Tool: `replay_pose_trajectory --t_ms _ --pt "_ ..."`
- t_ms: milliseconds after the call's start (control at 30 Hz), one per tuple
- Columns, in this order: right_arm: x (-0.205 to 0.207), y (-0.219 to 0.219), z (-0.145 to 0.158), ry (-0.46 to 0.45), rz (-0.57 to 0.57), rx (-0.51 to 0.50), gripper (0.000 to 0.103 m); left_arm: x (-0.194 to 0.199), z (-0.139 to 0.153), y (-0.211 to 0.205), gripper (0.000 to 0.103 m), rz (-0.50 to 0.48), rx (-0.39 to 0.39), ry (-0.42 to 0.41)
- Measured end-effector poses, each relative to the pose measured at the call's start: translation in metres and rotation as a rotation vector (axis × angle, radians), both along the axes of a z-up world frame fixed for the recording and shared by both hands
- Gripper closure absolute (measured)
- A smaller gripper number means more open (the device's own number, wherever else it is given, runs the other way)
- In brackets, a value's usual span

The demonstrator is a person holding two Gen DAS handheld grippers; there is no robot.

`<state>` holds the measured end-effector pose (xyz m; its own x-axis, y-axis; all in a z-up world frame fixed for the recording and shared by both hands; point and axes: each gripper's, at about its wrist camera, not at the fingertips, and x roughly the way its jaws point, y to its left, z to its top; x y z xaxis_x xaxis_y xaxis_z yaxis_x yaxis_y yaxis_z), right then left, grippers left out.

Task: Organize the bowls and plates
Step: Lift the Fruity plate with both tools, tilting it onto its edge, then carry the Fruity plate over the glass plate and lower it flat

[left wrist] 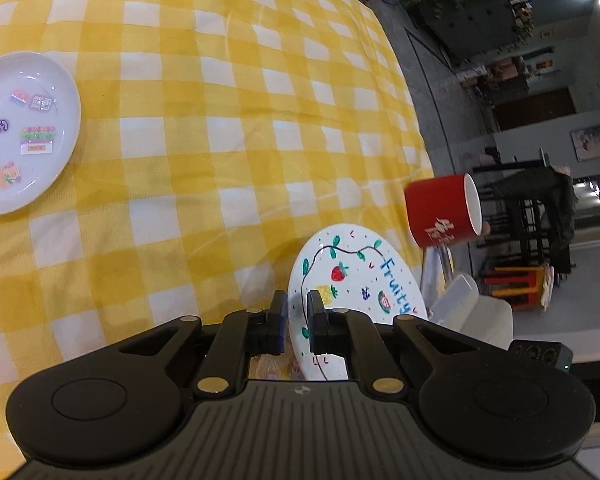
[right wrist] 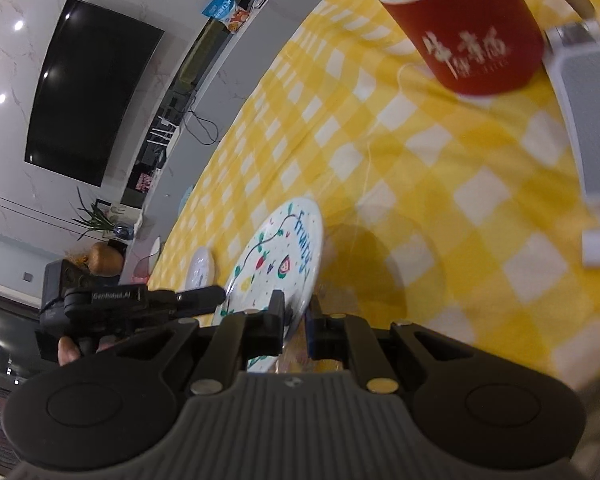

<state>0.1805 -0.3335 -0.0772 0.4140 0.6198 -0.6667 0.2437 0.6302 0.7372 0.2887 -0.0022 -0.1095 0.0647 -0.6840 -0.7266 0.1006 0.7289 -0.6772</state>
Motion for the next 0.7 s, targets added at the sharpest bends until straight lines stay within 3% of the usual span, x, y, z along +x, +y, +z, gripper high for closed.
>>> replay_pose_trajectory --t_ms 233,700 --pt "-0.030 0.012 -0.001 0.025 0.002 0.028 0.095 -0.005 -0.002 -0.008 0.094 -0.056 0.060 0.008" --pt "-0.061 0.027 -0.005 0.059 0.037 0.066 0.095 -0.011 -0.007 -0.015 0.093 -0.131 0.098 -0.012"
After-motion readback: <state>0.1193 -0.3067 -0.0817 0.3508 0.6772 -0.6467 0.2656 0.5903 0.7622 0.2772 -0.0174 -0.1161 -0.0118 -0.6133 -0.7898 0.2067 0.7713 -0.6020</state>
